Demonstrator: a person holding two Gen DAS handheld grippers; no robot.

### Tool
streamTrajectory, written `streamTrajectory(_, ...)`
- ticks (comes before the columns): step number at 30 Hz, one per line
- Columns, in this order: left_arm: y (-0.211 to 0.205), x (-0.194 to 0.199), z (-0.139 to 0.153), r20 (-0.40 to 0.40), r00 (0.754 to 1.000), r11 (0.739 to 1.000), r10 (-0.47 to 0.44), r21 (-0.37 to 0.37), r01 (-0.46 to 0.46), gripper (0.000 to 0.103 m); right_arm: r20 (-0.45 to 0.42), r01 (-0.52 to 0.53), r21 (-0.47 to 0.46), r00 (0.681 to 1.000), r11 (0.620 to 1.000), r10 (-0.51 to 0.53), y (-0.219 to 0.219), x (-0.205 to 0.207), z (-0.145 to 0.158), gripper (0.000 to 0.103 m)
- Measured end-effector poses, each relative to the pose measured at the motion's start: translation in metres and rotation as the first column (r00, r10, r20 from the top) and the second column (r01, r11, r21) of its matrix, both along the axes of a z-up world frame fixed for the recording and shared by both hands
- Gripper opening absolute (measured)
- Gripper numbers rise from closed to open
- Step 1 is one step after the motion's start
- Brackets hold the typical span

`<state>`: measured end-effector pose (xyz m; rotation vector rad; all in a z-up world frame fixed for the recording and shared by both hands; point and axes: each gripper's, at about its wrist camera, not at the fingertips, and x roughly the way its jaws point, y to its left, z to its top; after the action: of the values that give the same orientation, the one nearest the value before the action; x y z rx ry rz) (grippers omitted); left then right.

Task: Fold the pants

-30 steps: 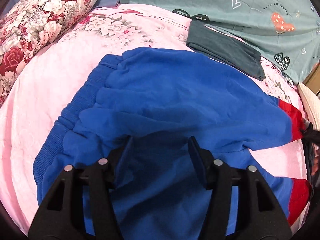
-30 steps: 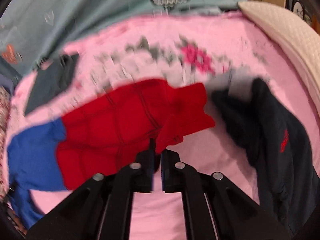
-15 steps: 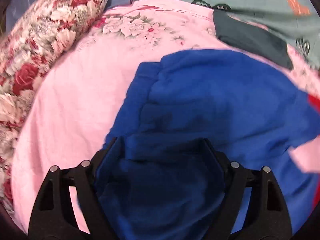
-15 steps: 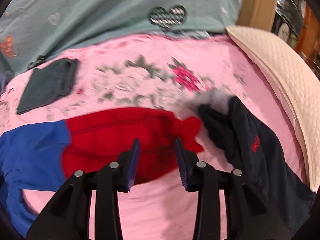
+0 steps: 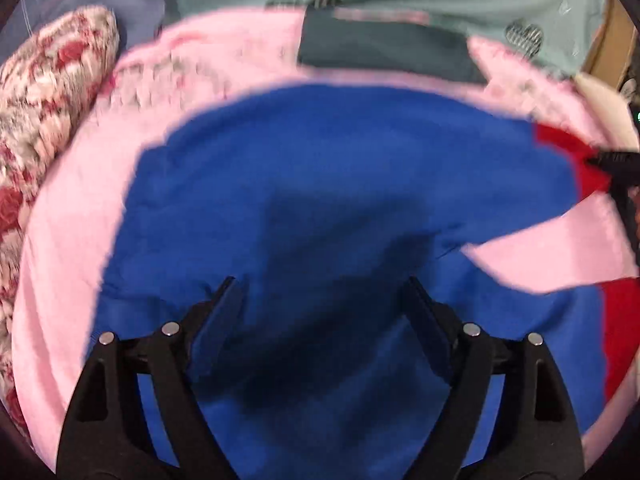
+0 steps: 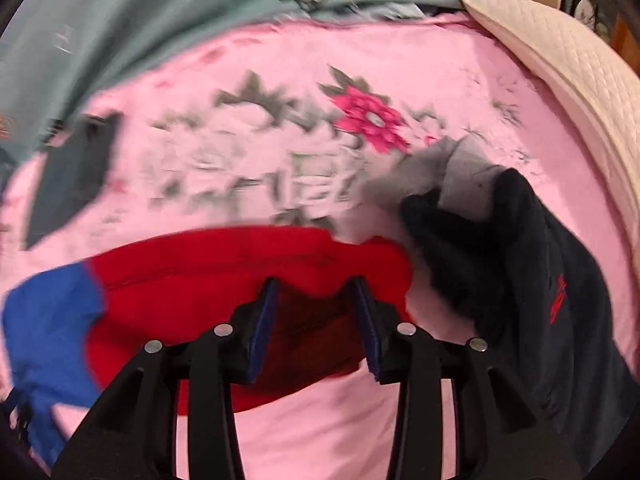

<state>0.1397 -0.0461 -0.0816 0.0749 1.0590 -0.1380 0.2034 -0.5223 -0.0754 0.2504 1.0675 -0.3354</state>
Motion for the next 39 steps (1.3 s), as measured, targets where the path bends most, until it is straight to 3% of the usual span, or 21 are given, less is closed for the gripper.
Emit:
streamTrajectory(2,0.003,-0.005,-0.004,0.020,1.000,1.000,-0.003,0.009,0.003,0.085,0.008,0.031,-0.070,1.000,0.997,-0.030,-0.005,0.012,-0.003,0.045)
streamTrajectory(7,0.013,-0.015,0.002,0.034,0.999,1.000,0.000,-0.020,0.000,0.084,0.019,0.002,-0.199,1.000,0.980,0.001,0.013,0.009,0.001,0.048)
streamTrajectory(10,0.017,-0.024,0.022,0.097,0.995,0.999,-0.002,-0.051,0.007,0.085,0.144,-0.079,-0.145,0.985,0.986,0.099,0.048,-0.021,0.035,0.048)
streamTrajectory(11,0.021,-0.025,0.027,0.119,0.993,0.999,0.006,-0.051,0.001,0.091,0.163,-0.131,-0.119,0.975,0.984,0.150,0.063,-0.030,0.041,0.048)
streamTrajectory(13,0.030,-0.020,0.022,0.088,0.996,0.997,0.034,-0.065,-0.028,0.093,0.119,-0.240,-0.098,0.961,0.966,0.250,0.095,-0.040,0.035,0.048)
streamTrajectory(15,0.040,-0.013,-0.003,-0.010,0.998,0.995,0.061,-0.072,-0.062,0.092,0.014,-0.294,-0.131,0.954,0.947,0.298,0.117,-0.044,0.011,0.048)
streamTrajectory(16,0.038,-0.017,-0.003,0.018,0.999,0.998,0.041,-0.047,-0.040,0.093,-0.047,-0.308,-0.142,0.951,0.941,0.304,0.121,-0.042,-0.004,0.049)
streamTrajectory(17,0.031,-0.024,-0.006,0.014,1.000,1.000,0.013,0.000,-0.013,0.093,-0.051,-0.314,-0.146,0.949,0.938,0.310,0.122,-0.044,-0.011,0.058)
streamTrajectory(21,0.031,-0.043,-0.001,0.033,0.999,1.000,-0.015,-0.013,0.015,0.093,-0.046,-0.265,-0.161,0.964,0.951,0.261,0.118,-0.053,-0.002,0.059)
streamTrajectory(24,0.042,-0.056,0.026,0.122,0.992,0.999,0.030,-0.048,-0.025,0.093,0.105,-0.319,-0.128,0.937,0.939,0.332,0.139,-0.088,0.035,0.059)
streamTrajectory(26,0.040,-0.073,0.052,0.228,0.972,0.999,0.053,-0.018,-0.050,0.093,0.228,-0.355,-0.089,0.902,0.931,0.366,0.153,-0.124,0.059,0.059)
streamTrajectory(28,0.033,-0.100,0.079,0.358,0.932,0.997,0.062,0.020,-0.074,0.099,0.350,-0.372,-0.098,0.856,0.923,0.381,0.167,-0.169,0.082,0.060)
streamTrajectory(30,0.030,-0.122,0.096,0.447,0.891,0.995,0.072,0.032,-0.097,0.101,0.430,-0.357,-0.116,0.823,0.927,0.371,0.178,-0.212,0.093,0.076)
streamTrajectory(31,0.031,-0.129,0.100,0.465,0.882,0.995,0.073,0.030,-0.098,0.101,0.471,-0.328,-0.126,0.811,0.936,0.347,0.181,-0.236,0.097,0.099)
streamTrajectory(32,0.030,-0.135,0.102,0.464,0.883,0.995,0.073,0.026,-0.096,0.101,0.504,-0.288,-0.131,0.805,0.949,0.314,0.181,-0.256,0.098,0.102)
streamTrajectory(34,0.029,-0.142,0.104,0.446,0.892,0.997,0.066,0.015,-0.081,0.101,0.530,-0.255,-0.112,0.802,0.960,0.275,0.177,-0.279,0.097,0.102)
streamTrajectory(36,0.026,-0.153,0.103,0.446,0.893,0.997,0.057,0.026,-0.077,0.101,0.489,-0.259,-0.108,0.826,0.960,0.278,0.176,-0.288,0.094,0.102)
streamTrajectory(39,0.024,-0.172,0.101,0.444,0.895,0.998,0.045,0.020,-0.061,0.101,0.471,-0.257,-0.122,0.835,0.959,0.283,0.179,-0.302,0.091,0.102)
